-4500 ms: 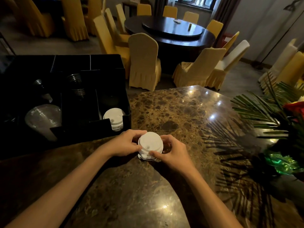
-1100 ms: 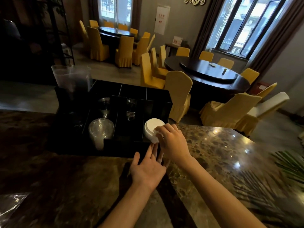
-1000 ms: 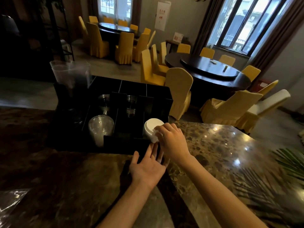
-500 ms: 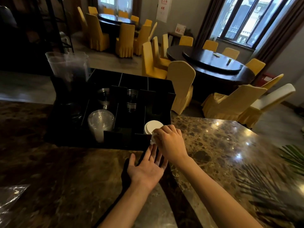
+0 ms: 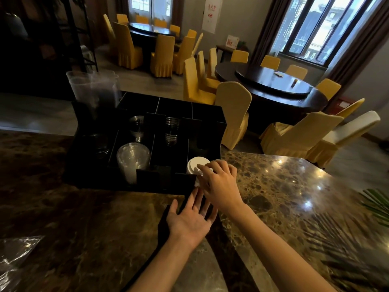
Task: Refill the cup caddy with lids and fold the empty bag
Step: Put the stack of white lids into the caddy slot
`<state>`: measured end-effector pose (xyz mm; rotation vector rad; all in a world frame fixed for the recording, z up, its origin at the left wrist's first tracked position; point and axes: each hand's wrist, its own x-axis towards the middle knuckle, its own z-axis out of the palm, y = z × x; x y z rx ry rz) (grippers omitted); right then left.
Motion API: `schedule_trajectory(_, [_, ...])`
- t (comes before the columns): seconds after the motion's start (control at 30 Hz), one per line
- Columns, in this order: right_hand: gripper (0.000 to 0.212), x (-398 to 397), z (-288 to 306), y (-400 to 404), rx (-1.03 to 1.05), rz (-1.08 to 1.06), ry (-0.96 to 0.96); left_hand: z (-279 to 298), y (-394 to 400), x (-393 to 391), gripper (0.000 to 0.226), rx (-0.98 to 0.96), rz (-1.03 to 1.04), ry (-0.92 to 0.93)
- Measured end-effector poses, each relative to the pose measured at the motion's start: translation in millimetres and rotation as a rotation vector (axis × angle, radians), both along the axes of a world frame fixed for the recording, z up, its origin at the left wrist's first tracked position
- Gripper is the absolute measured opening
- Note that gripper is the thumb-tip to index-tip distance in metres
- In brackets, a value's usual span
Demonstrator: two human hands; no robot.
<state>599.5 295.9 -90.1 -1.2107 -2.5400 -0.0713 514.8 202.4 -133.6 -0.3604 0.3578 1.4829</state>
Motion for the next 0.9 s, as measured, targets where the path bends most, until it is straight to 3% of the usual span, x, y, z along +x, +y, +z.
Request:
schedule_trajectory(0.17, [0.033, 4.8, 16.8, -12.9, 0.017, 0.028, 0.094, 11.7, -18.3, -4.4, 0.056, -0.002, -0.135, 0.286])
schedule_trajectory(0.4, [0.042, 9.8, 45.9, -44.3, 0.071, 0.080, 0.226, 49.3, -63.7, -29.8, 0.041, 0.131, -0.130, 1.076])
schedule_trajectory(0.7, [0.046, -30.7, 72.3, -106.3, 0.079, 0.190, 0.332, 105.5, -134.9, -87.0, 0.049, 0.210, 0.021, 1.944])
schedule_trajectory(0.9, [0.045, -73.4, 72.4, -150.9, 0.062, 0.304, 0.374, 135.9, -196.9, -137.2, 0.056, 0.106, 0.098, 2.286])
